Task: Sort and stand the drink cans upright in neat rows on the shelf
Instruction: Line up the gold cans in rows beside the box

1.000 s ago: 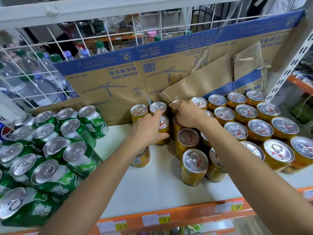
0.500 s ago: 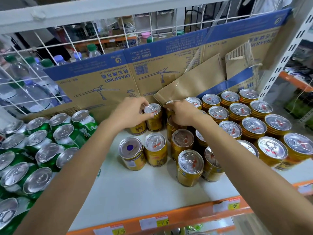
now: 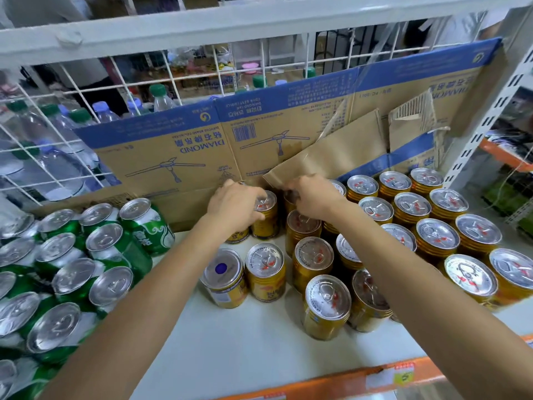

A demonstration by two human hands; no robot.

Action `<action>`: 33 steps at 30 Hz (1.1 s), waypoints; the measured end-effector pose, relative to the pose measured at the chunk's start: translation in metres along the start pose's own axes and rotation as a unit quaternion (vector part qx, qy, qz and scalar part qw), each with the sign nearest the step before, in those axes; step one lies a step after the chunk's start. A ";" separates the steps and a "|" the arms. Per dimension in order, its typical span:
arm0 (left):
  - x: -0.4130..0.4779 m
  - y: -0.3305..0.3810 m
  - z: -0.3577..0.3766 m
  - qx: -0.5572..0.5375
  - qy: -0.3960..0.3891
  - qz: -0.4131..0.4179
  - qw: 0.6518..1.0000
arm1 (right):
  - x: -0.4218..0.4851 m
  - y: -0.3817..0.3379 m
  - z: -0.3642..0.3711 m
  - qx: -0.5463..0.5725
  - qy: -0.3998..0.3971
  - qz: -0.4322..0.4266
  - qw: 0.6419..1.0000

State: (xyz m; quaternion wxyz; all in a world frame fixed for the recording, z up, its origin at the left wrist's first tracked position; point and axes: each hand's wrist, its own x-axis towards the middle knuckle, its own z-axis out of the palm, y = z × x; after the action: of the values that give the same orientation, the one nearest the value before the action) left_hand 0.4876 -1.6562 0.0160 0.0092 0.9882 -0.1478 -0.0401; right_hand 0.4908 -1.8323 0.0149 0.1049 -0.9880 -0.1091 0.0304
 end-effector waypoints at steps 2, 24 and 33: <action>-0.003 0.011 0.004 0.083 0.048 0.016 0.995 | -0.001 0.001 -0.004 0.001 -0.014 -0.002 1.000; 0.008 -0.019 0.009 -0.107 0.082 0.193 0.972 | 0.007 -0.011 0.008 0.002 0.020 -0.099 0.995; 0.003 -0.020 0.019 -0.075 0.155 0.209 0.963 | 0.006 -0.007 0.011 0.031 0.064 -0.118 0.990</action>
State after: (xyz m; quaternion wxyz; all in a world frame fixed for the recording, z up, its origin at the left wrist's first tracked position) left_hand 0.4945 -1.6382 -0.0040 0.1144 0.9260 -0.3440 0.1055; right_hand 0.4946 -1.8215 0.0053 0.1452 -0.9644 -0.2170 -0.0420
